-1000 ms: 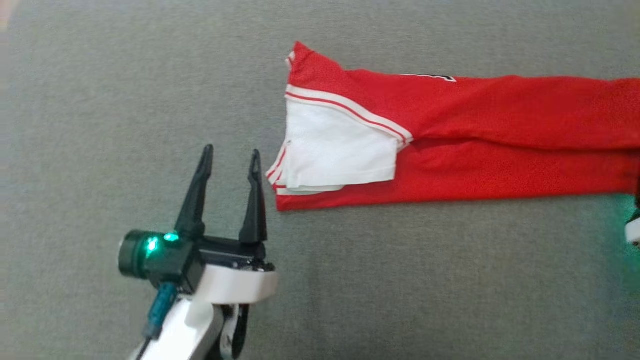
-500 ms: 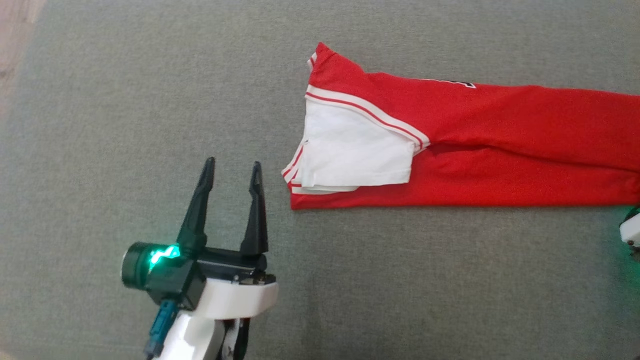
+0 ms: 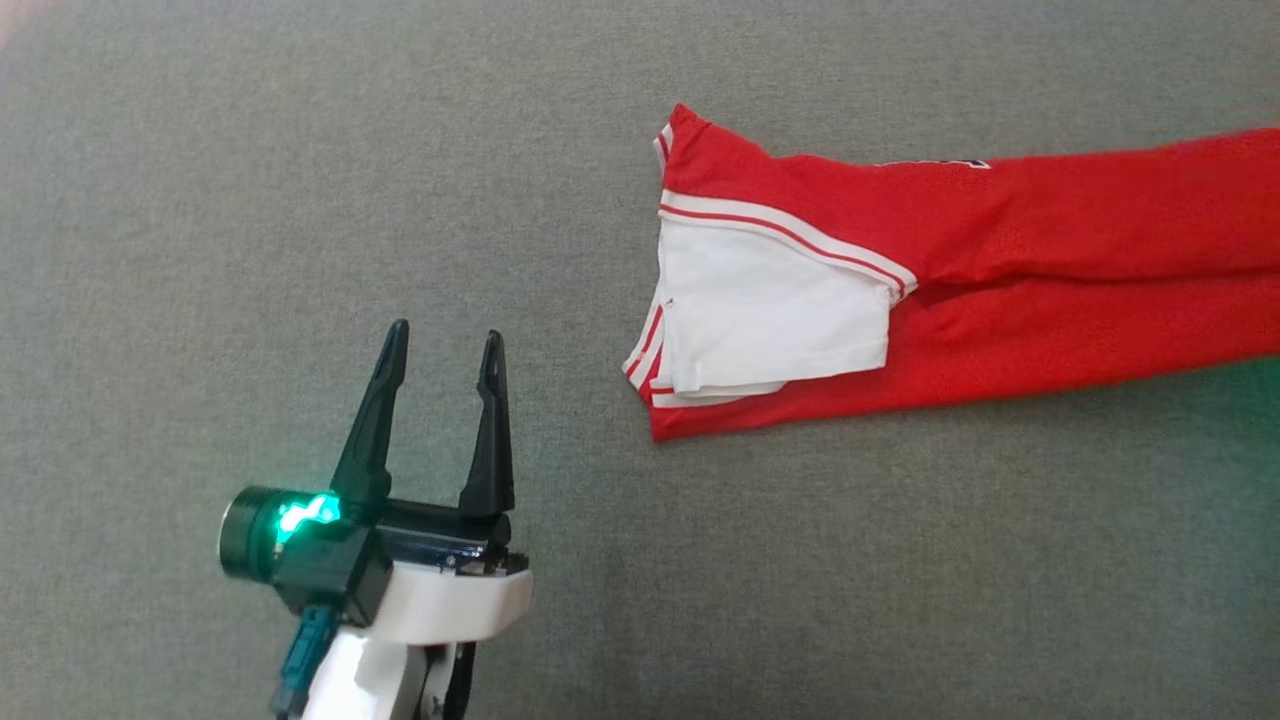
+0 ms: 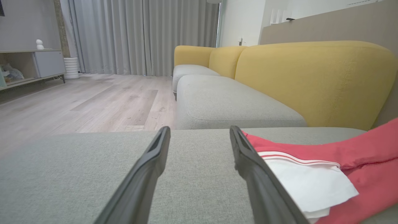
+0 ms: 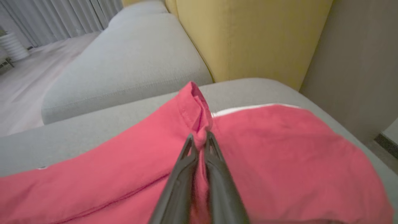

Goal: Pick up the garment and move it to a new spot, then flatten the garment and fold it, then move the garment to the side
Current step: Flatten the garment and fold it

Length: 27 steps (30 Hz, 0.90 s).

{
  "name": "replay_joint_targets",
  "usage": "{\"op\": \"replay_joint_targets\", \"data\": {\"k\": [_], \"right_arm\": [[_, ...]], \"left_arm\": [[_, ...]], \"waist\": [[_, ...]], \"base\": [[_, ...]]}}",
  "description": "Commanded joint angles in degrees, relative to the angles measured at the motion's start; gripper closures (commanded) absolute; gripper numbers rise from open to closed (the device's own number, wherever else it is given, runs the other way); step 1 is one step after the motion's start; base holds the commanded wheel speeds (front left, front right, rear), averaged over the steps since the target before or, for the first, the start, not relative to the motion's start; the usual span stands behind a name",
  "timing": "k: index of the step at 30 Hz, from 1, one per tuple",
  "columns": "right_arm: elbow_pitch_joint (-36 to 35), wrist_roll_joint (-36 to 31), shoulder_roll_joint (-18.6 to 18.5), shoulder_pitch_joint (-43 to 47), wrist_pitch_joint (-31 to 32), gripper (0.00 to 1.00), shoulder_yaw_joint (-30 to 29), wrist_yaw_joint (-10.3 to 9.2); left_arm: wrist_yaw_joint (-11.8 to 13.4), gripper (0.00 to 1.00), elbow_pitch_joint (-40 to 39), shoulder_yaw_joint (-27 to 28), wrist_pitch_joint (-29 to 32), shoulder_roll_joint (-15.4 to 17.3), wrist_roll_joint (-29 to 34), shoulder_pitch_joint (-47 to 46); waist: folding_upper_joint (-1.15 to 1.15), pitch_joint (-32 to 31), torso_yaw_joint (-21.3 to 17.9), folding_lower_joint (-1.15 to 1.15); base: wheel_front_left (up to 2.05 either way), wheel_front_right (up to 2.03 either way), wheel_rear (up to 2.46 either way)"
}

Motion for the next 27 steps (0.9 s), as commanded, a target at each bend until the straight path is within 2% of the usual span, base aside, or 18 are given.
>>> {"op": "replay_joint_targets", "data": {"k": [1, 8, 13, 19, 27], "right_arm": [[-5.22, 0.56, -1.08, -1.56, 0.71, 1.00, 1.15, -0.04], [-20.79, 2.49, 5.36, -0.89, 5.34, 1.00, 7.18, -0.04], [-26.47, 2.42, 10.50, -0.65, 7.29, 1.00, 14.56, -0.04], [-24.10, 2.06, 16.48, -2.23, 7.16, 1.00, 24.20, -0.04], [-16.49, 1.45, 20.62, -4.86, 5.09, 1.00, 33.43, -0.04]], "left_arm": [[-0.54, 0.00, -1.38, 2.66, -0.46, -0.18, 0.63, -0.16], [-2.00, 0.00, 2.18, 3.10, -0.46, -0.53, 1.94, 0.43], [-2.07, 0.00, 3.40, 3.75, -0.46, -0.91, 2.54, 0.19], [-2.53, 0.00, 4.24, 3.78, -0.46, -1.43, 2.77, 0.22], [-2.78, 0.00, 4.70, 3.75, -0.46, -1.83, 2.87, 0.34]], "waist": [[0.00, -0.26, -0.22, 0.00], [0.00, -0.72, 1.32, 0.00], [0.00, -0.74, 3.84, 0.00], [0.00, -0.94, 6.64, 0.00], [0.00, -0.65, 9.14, 0.00]], "base": [[0.00, 0.00, 0.00], [0.00, 0.00, 0.00], [0.00, 0.00, 0.00], [0.00, 0.00, 0.00], [0.00, 0.00, 0.00]]}}
